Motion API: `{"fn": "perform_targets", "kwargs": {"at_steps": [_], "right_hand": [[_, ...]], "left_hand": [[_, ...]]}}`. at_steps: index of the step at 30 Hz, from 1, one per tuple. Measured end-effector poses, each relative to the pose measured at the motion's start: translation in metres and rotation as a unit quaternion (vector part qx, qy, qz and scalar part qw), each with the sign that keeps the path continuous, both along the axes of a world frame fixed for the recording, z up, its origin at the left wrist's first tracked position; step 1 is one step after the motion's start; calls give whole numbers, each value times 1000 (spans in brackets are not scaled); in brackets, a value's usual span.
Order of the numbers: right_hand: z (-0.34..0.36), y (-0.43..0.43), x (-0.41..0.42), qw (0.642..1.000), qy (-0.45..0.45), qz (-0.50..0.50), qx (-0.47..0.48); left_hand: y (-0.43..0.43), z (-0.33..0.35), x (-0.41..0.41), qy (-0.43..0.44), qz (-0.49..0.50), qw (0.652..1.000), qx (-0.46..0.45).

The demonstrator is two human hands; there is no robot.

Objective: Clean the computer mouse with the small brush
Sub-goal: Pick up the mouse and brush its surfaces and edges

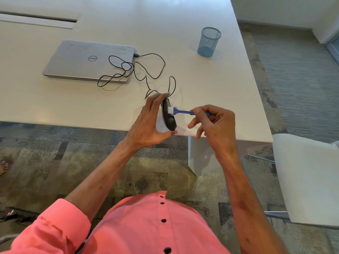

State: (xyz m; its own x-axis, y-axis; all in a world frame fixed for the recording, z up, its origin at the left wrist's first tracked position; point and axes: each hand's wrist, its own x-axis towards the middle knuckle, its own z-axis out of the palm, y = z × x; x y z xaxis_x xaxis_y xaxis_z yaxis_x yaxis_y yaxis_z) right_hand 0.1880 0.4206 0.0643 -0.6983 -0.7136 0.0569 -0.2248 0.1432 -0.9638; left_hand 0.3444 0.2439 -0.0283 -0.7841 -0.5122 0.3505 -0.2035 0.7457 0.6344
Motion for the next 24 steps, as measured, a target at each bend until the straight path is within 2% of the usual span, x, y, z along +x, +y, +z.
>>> {"fn": "perform_targets", "kwargs": {"at_steps": [10, 15, 19, 24], "right_hand": [[-15, 3, -1, 995, -95, -27, -22], [-33, -5, 2, 987, -158, 15, 6], [-36, -11, 10, 973, -219, 70, -8], [-41, -22, 15, 934, -348, 69, -35]], "left_hand": [[1, 4, -4, 16, -26, 999, 24], [0, 3, -5, 1, -27, 1000, 2], [4, 4, -6, 4, -21, 1000, 1], [11, 6, -4, 18, -13, 999, 30]]}}
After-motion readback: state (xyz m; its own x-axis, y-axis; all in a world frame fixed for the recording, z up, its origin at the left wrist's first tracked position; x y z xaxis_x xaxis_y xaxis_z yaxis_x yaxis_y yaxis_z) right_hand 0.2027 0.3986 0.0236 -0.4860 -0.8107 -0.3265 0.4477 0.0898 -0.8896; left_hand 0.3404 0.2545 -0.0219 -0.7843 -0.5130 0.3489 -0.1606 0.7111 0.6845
